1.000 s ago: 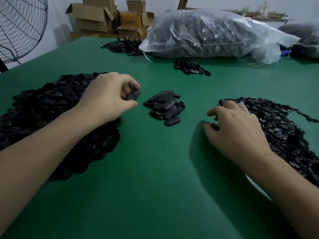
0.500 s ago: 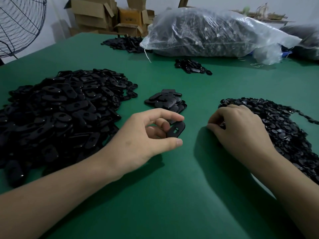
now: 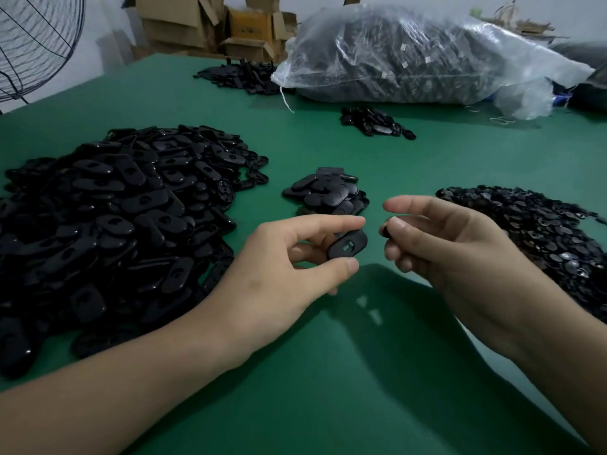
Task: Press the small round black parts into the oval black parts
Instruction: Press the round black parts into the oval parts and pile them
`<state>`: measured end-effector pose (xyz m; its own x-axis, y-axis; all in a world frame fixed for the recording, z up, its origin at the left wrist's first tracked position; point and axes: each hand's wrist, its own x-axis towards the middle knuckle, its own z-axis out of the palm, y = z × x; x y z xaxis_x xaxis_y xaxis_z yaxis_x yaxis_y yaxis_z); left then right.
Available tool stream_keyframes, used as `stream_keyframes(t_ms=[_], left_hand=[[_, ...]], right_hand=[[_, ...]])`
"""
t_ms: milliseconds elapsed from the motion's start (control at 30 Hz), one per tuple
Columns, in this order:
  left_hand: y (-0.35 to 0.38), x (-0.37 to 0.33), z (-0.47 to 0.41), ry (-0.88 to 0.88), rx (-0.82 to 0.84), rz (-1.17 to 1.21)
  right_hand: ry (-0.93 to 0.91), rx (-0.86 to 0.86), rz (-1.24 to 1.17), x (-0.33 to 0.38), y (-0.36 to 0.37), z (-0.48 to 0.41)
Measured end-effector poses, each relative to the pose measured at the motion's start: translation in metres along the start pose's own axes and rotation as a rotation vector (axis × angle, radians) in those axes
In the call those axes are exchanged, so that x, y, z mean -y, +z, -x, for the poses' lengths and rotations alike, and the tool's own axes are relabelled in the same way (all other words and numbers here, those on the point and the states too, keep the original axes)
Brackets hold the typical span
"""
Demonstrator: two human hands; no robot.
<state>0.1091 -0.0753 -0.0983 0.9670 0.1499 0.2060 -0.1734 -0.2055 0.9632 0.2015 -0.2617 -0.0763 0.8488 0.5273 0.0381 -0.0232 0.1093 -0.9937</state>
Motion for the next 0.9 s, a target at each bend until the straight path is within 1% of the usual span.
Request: stream_keyframes(t_ms=[67,133,200,333,533,900], left_hand=[[0.0,0.0,-0.001,0.004,-0.02,0.005],[0.001,-0.001,-0.001,0.007,-0.045,-0.029],[0.001,-0.003,-0.001,0.0,-0.06,-0.042],[0.002,-0.005,-0.001,0.017,-0.059,0.006],[0.002,0.0,-0.001,0.066,-0.081,0.074],[0.001,0.001,-0.003,0.075,-0.098,-0.014]], right_hand=[[0.048,0.018,-0.128,0.0,0.001,0.0],[0.081,0.021,-0.191,-0.001,0.002,0.0],[0.101,0.023,-0.222,-0.001,0.003,0.0],[0.111,0.046,-0.253,0.0,0.004,0.001],[0.088,0.075,-0.248,0.003,0.007,0.003],[-0.012,0.07,-0.11,0.007,0.013,0.006]])
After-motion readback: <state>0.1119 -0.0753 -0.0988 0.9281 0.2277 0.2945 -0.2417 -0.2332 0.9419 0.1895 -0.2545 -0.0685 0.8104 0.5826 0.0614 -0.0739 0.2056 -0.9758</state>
